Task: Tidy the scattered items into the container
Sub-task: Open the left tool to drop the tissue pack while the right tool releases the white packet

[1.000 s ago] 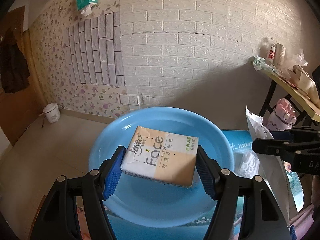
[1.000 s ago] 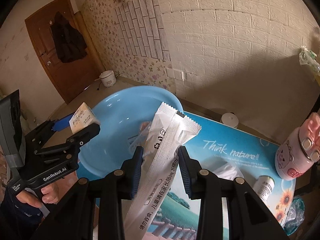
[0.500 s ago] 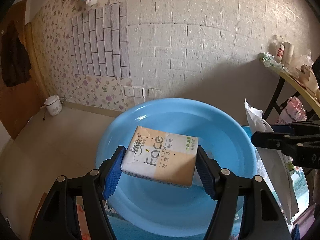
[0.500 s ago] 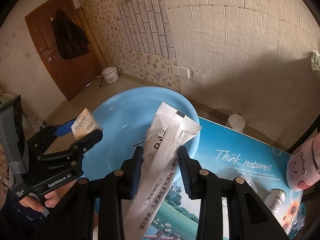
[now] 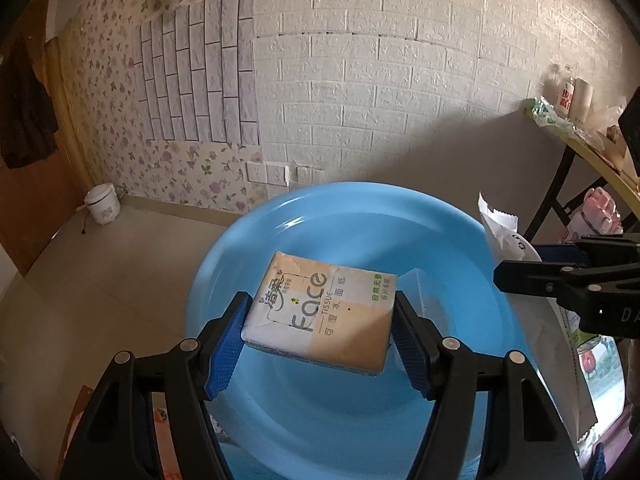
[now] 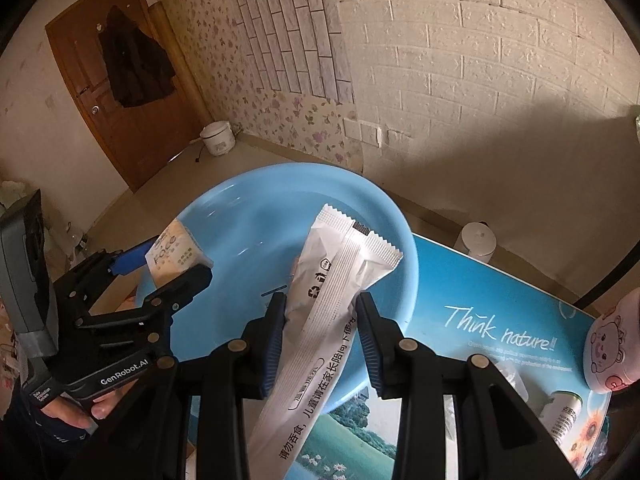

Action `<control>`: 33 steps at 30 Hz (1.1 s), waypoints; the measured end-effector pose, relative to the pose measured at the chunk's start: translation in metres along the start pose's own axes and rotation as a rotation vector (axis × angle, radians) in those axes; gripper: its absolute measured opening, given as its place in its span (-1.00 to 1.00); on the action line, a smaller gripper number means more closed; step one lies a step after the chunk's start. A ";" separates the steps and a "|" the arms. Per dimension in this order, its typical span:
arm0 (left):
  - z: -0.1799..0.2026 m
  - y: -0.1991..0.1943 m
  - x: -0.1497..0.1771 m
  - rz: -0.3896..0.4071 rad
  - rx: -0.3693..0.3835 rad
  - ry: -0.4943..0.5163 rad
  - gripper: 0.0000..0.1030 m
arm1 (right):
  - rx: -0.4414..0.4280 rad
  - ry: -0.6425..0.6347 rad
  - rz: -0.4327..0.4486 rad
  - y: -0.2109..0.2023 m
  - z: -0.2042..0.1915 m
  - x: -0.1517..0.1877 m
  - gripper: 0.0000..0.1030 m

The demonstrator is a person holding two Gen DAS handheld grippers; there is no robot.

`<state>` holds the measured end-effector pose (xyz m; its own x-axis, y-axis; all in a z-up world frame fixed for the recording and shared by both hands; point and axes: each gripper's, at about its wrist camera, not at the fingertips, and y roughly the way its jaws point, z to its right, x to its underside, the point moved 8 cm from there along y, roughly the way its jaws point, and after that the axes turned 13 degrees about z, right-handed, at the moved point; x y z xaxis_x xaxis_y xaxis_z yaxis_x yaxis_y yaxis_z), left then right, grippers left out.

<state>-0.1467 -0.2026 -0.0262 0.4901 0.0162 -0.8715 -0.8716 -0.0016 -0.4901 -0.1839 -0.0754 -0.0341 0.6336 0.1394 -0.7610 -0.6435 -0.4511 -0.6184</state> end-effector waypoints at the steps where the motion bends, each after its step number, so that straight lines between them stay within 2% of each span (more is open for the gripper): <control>1: -0.001 0.000 0.000 -0.001 0.000 0.000 0.29 | -0.003 -0.003 -0.004 0.003 0.001 0.000 -0.30; 14: -0.009 0.007 0.005 -0.015 0.002 0.004 0.29 | 0.007 -0.019 -0.030 0.023 -0.001 0.000 -0.30; 23: -0.025 0.013 0.010 -0.065 -0.025 -0.009 0.35 | 0.004 -0.014 -0.056 0.048 -0.004 -0.005 -0.30; 25: -0.024 0.012 0.009 -0.062 -0.012 -0.004 0.41 | 0.002 -0.008 -0.063 0.052 -0.006 -0.004 -0.30; 27: -0.022 0.009 0.007 -0.057 -0.013 0.013 0.54 | 0.002 -0.007 -0.067 0.057 -0.008 -0.004 -0.29; 28: -0.022 0.007 0.005 -0.051 -0.015 0.018 0.67 | 0.005 -0.003 -0.067 0.058 -0.008 -0.005 -0.28; 29: -0.022 0.005 0.004 -0.041 -0.017 0.023 0.73 | 0.018 0.000 -0.065 0.059 -0.008 -0.006 -0.19; 30: -0.022 0.003 0.000 -0.025 -0.016 0.029 0.74 | 0.025 0.000 -0.062 0.059 -0.008 -0.007 -0.12; 33: -0.023 0.000 -0.004 -0.014 -0.015 0.029 0.75 | 0.025 -0.010 -0.053 0.057 -0.010 -0.009 -0.08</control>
<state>-0.1487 -0.2254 -0.0230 0.5025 -0.0127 -0.8645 -0.8645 -0.0161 -0.5023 -0.2220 -0.1116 -0.0601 0.6626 0.1716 -0.7291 -0.6200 -0.4206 -0.6624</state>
